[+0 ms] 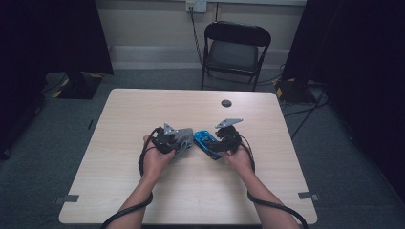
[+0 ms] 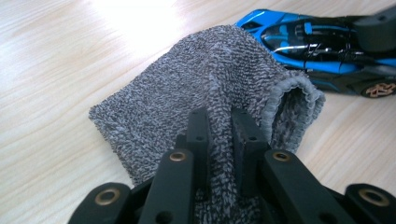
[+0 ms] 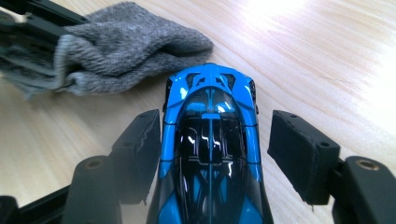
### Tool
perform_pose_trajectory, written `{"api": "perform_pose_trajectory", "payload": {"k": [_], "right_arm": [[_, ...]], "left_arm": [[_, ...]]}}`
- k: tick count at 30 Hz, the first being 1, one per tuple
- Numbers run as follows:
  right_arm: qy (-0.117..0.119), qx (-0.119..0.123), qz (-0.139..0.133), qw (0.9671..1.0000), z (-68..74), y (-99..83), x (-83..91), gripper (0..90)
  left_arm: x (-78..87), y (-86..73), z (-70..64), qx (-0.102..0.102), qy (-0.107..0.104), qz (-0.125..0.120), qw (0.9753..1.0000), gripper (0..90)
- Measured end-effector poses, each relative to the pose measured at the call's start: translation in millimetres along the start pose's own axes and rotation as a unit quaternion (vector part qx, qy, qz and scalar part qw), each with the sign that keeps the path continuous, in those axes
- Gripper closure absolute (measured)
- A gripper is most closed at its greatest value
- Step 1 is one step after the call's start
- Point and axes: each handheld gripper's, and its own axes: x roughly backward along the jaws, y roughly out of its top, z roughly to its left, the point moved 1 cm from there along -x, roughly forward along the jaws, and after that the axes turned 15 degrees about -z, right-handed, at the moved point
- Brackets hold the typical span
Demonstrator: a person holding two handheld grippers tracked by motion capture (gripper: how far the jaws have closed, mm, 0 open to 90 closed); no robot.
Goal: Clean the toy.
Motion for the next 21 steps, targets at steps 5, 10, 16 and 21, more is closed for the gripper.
{"api": "perform_pose_trajectory", "payload": {"k": [5,10,16,21], "right_arm": [[0.005,0.005,0.012,0.9999,3.5,-1.8,-7.9,35.1],[-0.002,0.017,0.021,0.9996,9.4,-4.4,-10.2,38.1],[-0.009,0.016,0.034,0.9993,6.9,-8.3,-13.3,39.2],[-0.006,0.005,0.027,0.9996,3.3,-10.9,-12.1,39.8]], "left_arm": [[3.4,-0.8,0.1,-0.008,0.001,-0.001,1.0,79.4],[1.9,-1.4,-2.1,-0.009,-0.001,-0.001,1.0,79.4],[1.3,-0.4,-3.2,-0.01,-0.001,-0.004,0.9999,79.4],[0.6,-1.1,-3.1,-0.013,0.0,-0.004,0.9999,79.4]]}}
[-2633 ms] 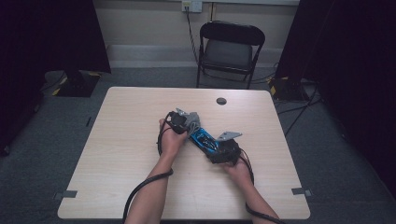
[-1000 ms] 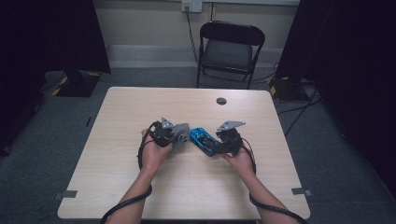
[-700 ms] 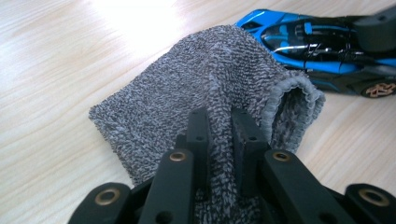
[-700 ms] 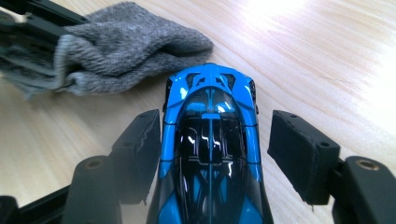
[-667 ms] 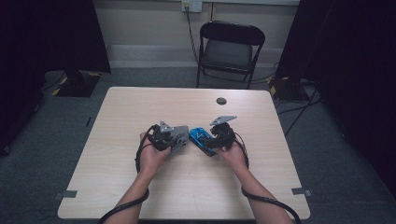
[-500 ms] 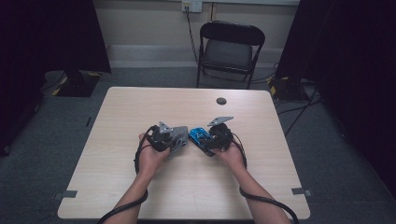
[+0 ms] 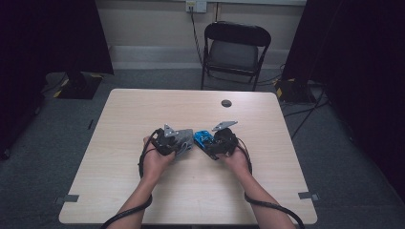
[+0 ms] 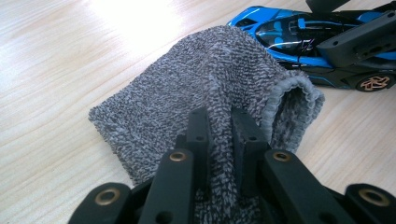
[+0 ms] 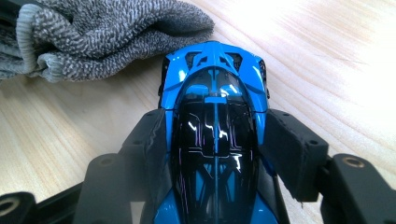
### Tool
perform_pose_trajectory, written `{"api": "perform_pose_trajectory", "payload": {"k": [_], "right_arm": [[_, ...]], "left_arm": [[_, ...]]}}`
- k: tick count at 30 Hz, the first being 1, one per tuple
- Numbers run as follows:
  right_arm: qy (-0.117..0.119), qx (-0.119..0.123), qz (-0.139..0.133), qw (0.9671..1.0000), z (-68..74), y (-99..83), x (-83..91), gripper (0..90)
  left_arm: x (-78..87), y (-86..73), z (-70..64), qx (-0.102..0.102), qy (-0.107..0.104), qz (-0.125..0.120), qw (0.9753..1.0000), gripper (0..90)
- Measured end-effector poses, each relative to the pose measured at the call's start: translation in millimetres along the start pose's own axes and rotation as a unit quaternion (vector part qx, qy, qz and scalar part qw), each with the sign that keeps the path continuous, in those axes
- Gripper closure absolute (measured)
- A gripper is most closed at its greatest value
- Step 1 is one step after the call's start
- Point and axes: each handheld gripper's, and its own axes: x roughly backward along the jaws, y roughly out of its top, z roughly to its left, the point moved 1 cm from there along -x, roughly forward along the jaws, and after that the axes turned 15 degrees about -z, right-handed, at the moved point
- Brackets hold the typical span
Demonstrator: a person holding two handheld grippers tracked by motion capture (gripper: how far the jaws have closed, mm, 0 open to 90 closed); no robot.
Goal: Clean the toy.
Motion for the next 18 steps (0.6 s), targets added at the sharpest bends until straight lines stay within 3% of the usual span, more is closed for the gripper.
{"api": "perform_pose_trajectory", "payload": {"k": [3,6,18], "right_arm": [[-0.003,0.012,0.004,0.9999,2.1,1.1,-0.5,40.3],[-0.008,0.005,0.0,1.0,3.1,0.0,0.0,40.3],[-0.011,0.002,0.009,0.9999,3.4,2.1,0.0,41.7]], "left_arm": [[-2.3,-0.6,0.8,-0.002,0.007,0.0,1.0,79.4],[-7.0,-3.0,0.4,-0.006,0.012,0.009,0.9999,79.4],[-15.7,-8.9,-16.6,-0.004,-0.018,0.024,0.9996,79.4]]}}
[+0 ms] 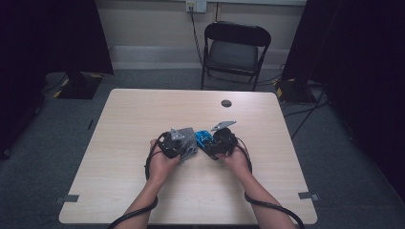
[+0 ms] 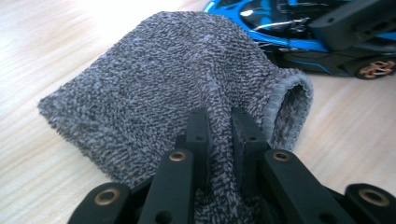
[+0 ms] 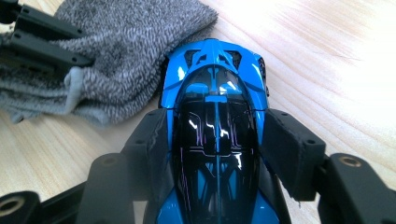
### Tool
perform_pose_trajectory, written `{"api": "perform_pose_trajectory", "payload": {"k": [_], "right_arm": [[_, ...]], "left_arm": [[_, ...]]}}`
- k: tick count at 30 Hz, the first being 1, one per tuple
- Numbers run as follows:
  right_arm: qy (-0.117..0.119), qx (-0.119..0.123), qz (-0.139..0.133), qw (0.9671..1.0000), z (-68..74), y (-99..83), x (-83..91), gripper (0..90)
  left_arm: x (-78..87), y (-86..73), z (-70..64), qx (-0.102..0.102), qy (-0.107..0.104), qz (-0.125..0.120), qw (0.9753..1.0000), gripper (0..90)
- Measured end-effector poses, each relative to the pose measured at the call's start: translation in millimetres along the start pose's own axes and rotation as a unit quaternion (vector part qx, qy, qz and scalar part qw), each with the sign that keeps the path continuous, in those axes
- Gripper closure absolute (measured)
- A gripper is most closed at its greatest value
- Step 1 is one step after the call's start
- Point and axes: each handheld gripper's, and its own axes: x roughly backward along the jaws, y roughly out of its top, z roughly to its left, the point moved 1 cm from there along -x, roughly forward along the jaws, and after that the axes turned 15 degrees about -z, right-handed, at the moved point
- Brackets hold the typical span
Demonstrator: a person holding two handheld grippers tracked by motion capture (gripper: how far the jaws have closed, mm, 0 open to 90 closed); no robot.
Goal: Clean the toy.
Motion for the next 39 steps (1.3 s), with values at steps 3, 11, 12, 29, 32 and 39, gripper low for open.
{"api": "perform_pose_trajectory", "payload": {"k": [3,11,12,29,32,39], "right_arm": [[0.0,-0.001,0.0,1.0,0.0,0.3,0.3,42.2],[-0.004,0.005,0.011,0.9999,1.3,3.0,-0.4,42.7],[-0.004,0.005,0.012,0.9999,1.3,3.2,-0.4,42.7],[-0.009,0.008,0.013,0.9999,3.1,3.1,0.3,43.0],[-0.008,0.008,0.013,0.9998,3.0,3.4,-0.1,43.0],[-0.013,0.008,0.01,0.9998,4.4,2.7,0.5,43.2]], "left_arm": [[0.6,-0.2,-4.3,-0.001,-0.007,0.005,1.0,79.5],[3.3,1.0,-20.1,-0.012,-0.043,0.021,0.9988,79.6],[3.9,0.9,-22.6,-0.015,-0.046,0.02,0.9986,79.6],[6.9,0.5,-61.3,-0.021,-0.122,0.018,0.9921,79.9],[6.8,0.1,-64.8,-0.018,-0.132,0.017,0.991,79.9],[7.5,-0.8,-77.7,-0.023,-0.149,0.012,0.9885,79.9]]}}
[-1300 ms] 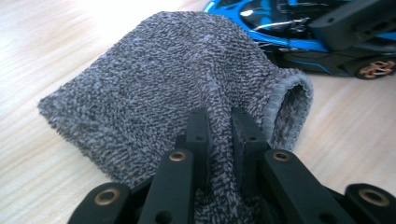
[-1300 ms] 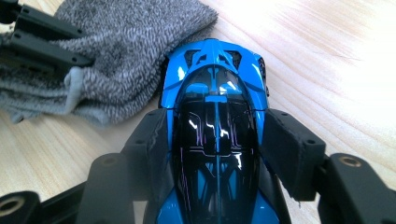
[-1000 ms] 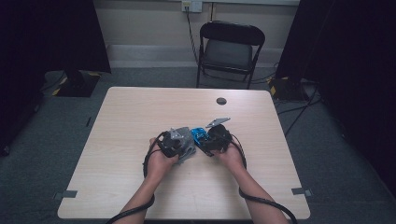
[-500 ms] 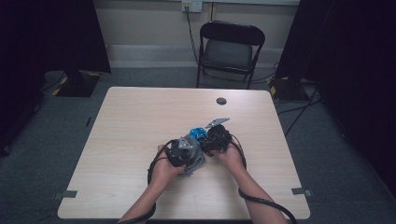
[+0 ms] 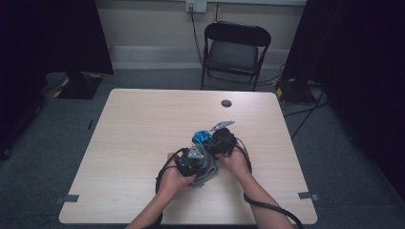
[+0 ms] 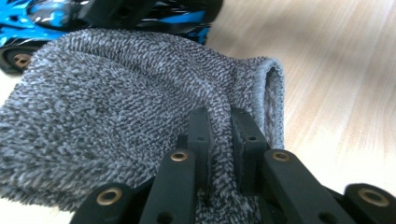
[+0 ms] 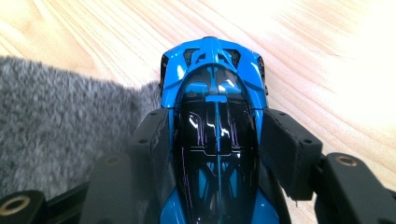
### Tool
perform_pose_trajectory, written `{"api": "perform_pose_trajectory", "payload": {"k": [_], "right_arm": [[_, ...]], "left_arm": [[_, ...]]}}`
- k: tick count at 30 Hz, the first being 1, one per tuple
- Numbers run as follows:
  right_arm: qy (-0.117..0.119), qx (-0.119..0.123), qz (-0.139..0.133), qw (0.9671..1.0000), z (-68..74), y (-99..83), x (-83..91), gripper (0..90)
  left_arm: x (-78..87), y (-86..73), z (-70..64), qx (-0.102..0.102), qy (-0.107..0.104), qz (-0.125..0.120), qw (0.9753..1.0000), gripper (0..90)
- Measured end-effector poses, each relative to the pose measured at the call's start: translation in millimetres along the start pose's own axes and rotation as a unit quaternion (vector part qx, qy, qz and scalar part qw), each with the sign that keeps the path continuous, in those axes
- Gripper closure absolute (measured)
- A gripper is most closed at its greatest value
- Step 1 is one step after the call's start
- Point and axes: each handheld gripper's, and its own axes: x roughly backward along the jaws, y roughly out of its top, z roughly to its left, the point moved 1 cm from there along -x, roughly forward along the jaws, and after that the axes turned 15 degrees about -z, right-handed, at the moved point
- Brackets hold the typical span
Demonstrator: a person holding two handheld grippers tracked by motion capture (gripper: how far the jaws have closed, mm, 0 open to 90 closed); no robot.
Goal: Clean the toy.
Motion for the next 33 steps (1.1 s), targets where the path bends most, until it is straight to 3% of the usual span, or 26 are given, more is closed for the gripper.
{"api": "perform_pose_trajectory", "payload": {"k": [5,23,33], "right_arm": [[0.0,0.001,0.003,1.0,0.2,0.5,0.0,43.2],[0.0,-0.002,-0.002,1.0,-0.2,-0.7,0.6,43.4],[0.002,-0.002,-0.003,1.0,-0.7,-1.1,1.0,43.4]], "left_arm": [[-3.0,1.1,-9.2,-0.008,-0.013,0.0,0.9999,79.9],[-12.2,3.2,-37.5,-0.009,-0.059,-0.014,0.9981,79.9],[-11.5,3.4,-52.8,-0.01,-0.103,-0.02,0.9944,79.9]]}}
